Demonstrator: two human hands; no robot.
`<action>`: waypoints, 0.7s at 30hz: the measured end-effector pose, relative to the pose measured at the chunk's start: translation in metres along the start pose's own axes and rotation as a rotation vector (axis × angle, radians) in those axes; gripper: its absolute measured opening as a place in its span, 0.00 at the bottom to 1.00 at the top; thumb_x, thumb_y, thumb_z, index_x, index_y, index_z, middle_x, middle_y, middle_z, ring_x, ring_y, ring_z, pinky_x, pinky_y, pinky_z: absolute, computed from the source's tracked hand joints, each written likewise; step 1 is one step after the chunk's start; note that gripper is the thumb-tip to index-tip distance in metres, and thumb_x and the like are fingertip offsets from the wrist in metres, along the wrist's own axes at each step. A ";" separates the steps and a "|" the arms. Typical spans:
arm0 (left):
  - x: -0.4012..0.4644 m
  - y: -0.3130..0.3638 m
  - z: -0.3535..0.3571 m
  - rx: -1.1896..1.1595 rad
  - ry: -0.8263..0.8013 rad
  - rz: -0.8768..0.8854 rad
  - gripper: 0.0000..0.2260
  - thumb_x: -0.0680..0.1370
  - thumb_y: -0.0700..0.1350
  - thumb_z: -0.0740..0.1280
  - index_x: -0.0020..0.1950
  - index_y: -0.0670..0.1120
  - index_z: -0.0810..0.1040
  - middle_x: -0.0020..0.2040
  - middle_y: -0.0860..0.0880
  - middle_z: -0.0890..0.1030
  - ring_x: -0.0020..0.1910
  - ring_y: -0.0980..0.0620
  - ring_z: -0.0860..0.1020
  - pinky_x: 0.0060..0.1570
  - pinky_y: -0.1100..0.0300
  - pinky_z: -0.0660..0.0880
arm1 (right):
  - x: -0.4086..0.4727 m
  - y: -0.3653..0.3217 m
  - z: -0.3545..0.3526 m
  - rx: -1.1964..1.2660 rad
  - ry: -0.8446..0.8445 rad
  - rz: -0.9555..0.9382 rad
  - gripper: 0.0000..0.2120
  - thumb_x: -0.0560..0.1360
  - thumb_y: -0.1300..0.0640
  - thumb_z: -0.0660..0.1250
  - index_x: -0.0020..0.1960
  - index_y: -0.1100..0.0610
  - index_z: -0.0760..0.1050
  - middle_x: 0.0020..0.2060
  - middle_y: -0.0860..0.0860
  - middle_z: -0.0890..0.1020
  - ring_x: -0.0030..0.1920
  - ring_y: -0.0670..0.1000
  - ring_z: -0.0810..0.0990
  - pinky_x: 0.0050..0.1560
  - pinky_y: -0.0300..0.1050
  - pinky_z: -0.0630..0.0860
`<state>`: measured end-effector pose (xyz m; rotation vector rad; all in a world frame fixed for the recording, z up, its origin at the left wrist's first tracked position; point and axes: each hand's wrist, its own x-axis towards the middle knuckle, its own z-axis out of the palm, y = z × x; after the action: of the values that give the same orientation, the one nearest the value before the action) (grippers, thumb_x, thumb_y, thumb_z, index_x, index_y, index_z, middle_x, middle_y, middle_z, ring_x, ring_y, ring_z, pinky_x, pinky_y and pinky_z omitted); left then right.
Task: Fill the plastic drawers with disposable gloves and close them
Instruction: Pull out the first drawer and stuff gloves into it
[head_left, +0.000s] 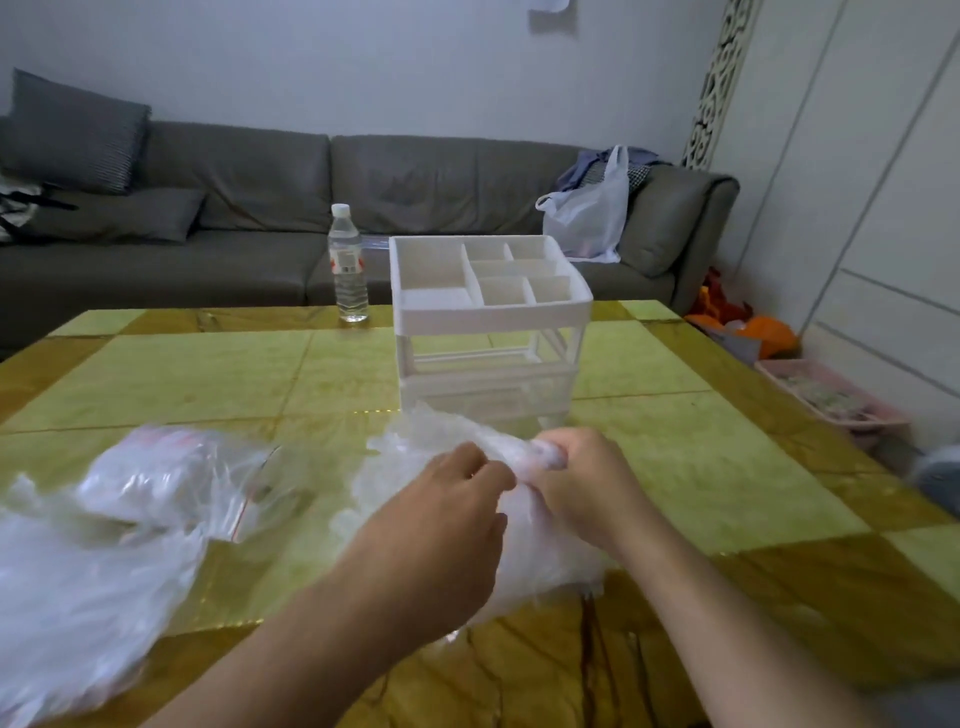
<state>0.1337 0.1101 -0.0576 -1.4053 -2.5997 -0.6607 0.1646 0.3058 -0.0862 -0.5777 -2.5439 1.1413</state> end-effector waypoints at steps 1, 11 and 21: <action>0.011 0.000 0.010 0.090 -0.084 -0.058 0.13 0.83 0.50 0.63 0.67 0.52 0.71 0.63 0.53 0.70 0.63 0.52 0.72 0.57 0.57 0.75 | 0.000 0.000 -0.001 -0.045 -0.005 -0.015 0.13 0.73 0.60 0.66 0.32 0.59 0.68 0.26 0.48 0.71 0.28 0.50 0.68 0.29 0.46 0.64; 0.043 -0.026 0.047 0.221 -0.482 -0.390 0.43 0.75 0.65 0.66 0.82 0.49 0.50 0.77 0.42 0.61 0.72 0.40 0.69 0.64 0.49 0.74 | 0.013 0.011 -0.004 -0.383 -0.012 -0.107 0.09 0.75 0.60 0.66 0.35 0.55 0.75 0.33 0.49 0.77 0.38 0.56 0.79 0.32 0.47 0.71; 0.053 -0.029 0.059 0.221 -0.530 -0.394 0.38 0.77 0.66 0.59 0.79 0.47 0.52 0.74 0.42 0.63 0.70 0.41 0.70 0.63 0.48 0.73 | 0.009 0.004 -0.004 -0.518 0.167 -0.006 0.18 0.80 0.54 0.73 0.64 0.54 0.69 0.54 0.51 0.78 0.50 0.54 0.80 0.42 0.48 0.74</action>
<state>0.0864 0.1624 -0.1044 -1.1255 -3.2770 -0.0086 0.1594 0.3153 -0.0855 -0.7432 -2.6826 0.3962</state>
